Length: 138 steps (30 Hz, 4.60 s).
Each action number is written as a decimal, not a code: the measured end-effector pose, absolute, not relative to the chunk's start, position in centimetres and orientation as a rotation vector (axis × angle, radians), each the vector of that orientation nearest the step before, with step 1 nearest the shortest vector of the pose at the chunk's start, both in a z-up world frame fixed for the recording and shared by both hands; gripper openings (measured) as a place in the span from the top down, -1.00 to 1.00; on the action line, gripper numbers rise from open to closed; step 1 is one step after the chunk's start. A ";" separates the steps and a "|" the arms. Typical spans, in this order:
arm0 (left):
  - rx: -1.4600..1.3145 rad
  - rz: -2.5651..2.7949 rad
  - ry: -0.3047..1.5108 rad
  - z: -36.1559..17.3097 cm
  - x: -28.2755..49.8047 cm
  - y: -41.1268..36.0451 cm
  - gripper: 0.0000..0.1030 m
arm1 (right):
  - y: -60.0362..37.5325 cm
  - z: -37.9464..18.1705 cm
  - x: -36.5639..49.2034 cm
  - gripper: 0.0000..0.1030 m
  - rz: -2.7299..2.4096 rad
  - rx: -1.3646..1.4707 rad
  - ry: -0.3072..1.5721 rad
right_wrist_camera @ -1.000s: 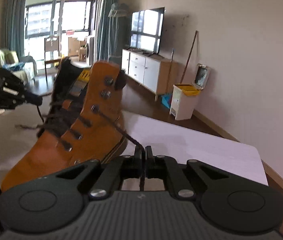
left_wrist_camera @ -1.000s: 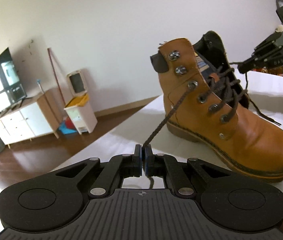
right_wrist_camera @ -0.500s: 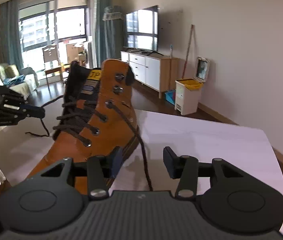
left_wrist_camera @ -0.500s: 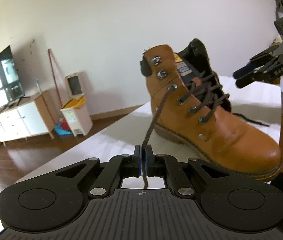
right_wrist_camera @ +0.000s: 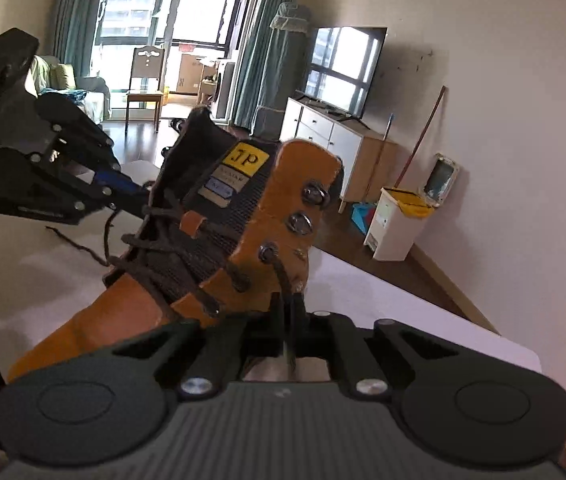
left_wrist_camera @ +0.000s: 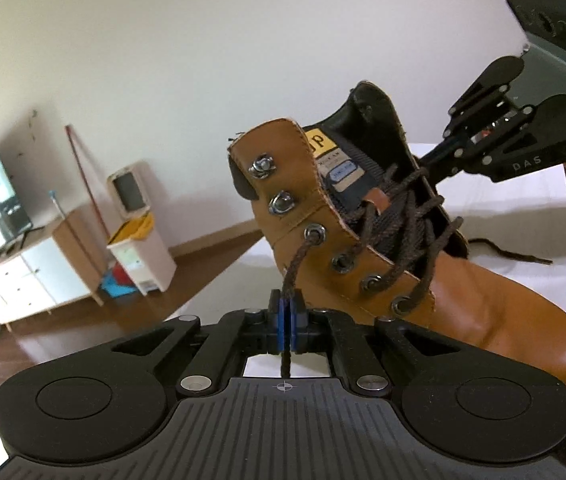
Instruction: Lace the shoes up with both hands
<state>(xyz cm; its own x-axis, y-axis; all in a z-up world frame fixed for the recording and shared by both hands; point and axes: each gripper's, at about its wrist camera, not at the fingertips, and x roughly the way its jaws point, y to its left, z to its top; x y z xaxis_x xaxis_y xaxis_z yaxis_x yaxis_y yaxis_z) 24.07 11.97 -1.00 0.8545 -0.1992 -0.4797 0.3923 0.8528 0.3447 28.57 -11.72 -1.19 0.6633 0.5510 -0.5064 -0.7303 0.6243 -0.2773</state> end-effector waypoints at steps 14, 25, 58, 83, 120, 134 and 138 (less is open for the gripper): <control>0.326 -0.257 0.462 -1.1 21.2 15.0 0.80 | -15.0 -0.5 27.3 0.52 0.662 -0.398 0.442; 0.154 -0.166 0.400 -1.0 16.0 16.8 -0.67 | -24.4 -3.4 26.1 -0.02 0.628 0.012 0.647; 0.176 -0.223 0.345 -3.0 14.2 8.0 -1.00 | -22.9 -5.3 26.1 -0.61 0.720 0.008 0.695; 0.194 -0.235 0.368 -2.8 14.1 7.3 -1.00 | -21.1 -5.0 29.2 -0.06 0.869 -0.231 0.832; -0.048 -0.489 0.387 -2.9 14.6 3.5 0.33 | -19.2 -0.6 27.5 0.94 1.011 0.613 0.784; 0.528 -0.506 0.402 -1.6 13.1 5.9 0.94 | -18.6 0.1 24.5 0.56 1.051 0.230 0.785; 0.764 -0.523 0.385 -1.4 12.8 7.1 0.94 | -16.5 1.7 22.4 0.55 1.148 -0.031 0.637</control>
